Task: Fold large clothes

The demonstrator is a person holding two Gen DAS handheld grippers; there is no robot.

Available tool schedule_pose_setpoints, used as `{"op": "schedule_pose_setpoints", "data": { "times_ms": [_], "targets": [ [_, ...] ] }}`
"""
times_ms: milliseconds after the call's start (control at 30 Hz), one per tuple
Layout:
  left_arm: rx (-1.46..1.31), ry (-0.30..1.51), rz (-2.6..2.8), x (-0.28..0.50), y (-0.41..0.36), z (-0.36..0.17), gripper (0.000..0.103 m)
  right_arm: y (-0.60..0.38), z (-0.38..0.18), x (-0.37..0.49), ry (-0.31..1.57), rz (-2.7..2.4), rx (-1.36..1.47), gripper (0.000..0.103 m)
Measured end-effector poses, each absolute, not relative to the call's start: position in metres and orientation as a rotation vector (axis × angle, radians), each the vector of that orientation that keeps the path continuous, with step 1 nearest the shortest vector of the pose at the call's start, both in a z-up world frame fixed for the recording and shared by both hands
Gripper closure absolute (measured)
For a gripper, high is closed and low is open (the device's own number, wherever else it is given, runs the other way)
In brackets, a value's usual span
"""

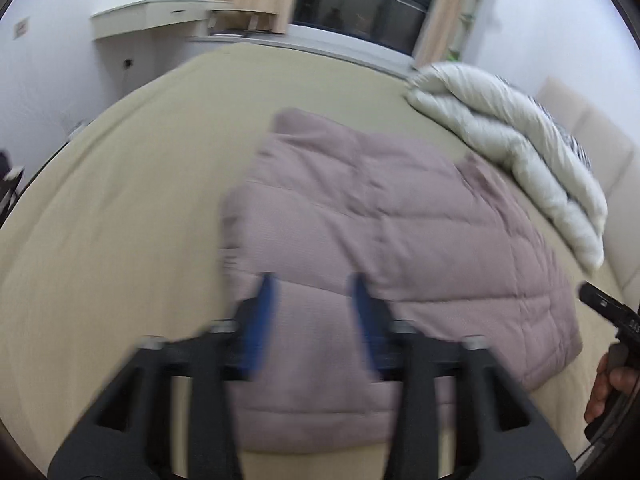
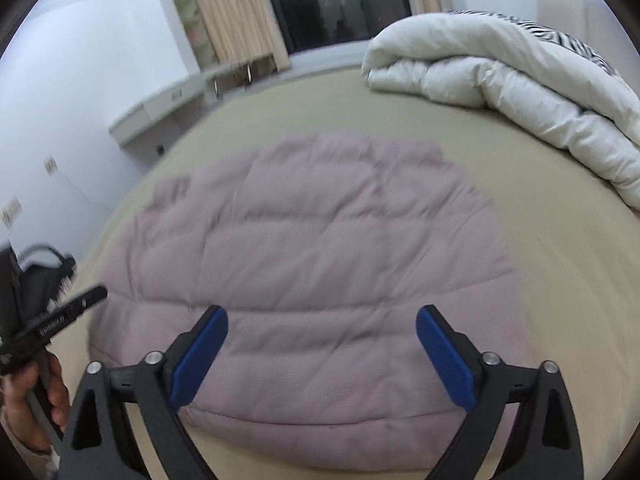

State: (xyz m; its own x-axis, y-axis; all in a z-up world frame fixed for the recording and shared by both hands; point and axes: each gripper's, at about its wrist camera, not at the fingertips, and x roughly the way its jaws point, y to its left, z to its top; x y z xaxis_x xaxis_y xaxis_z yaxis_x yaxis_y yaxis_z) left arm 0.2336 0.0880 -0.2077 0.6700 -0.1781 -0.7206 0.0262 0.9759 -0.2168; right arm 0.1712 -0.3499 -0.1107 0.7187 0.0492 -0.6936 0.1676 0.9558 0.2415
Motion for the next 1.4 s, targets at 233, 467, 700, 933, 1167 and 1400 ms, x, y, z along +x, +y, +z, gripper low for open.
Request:
{"op": "schedule_pose_setpoints", "data": {
  "times_ms": [233,467,700,933,1167,1400],
  "targets": [
    [-0.448,0.923,-0.093,0.263,0.165,-0.232,0.017,-0.436,-0.118,0.175,0.792,-0.037,0.569,0.0],
    [-0.489,1.116,-0.268,0.303,0.149,-0.274,0.017,-0.488,-0.15,0.189,0.869,-0.023,0.725,0.0],
    [-0.602,1.163,-0.325,0.337,0.143,-0.299,0.017,-0.505,-0.179,0.224,0.928,0.063,0.813,0.0],
    [-0.646,1.184,-0.366,0.357,0.141,-0.314,0.025,-0.5,-0.209,0.256,0.982,0.153,0.84,0.012],
    [-0.727,1.217,-0.421,0.377,0.154,-0.335,0.034,-0.496,-0.22,0.275,0.982,0.25,0.883,0.018],
    [-0.775,1.211,-0.439,0.384,0.172,-0.347,0.052,-0.483,-0.217,0.282,1.008,0.225,0.824,0.038]
  ]
}}
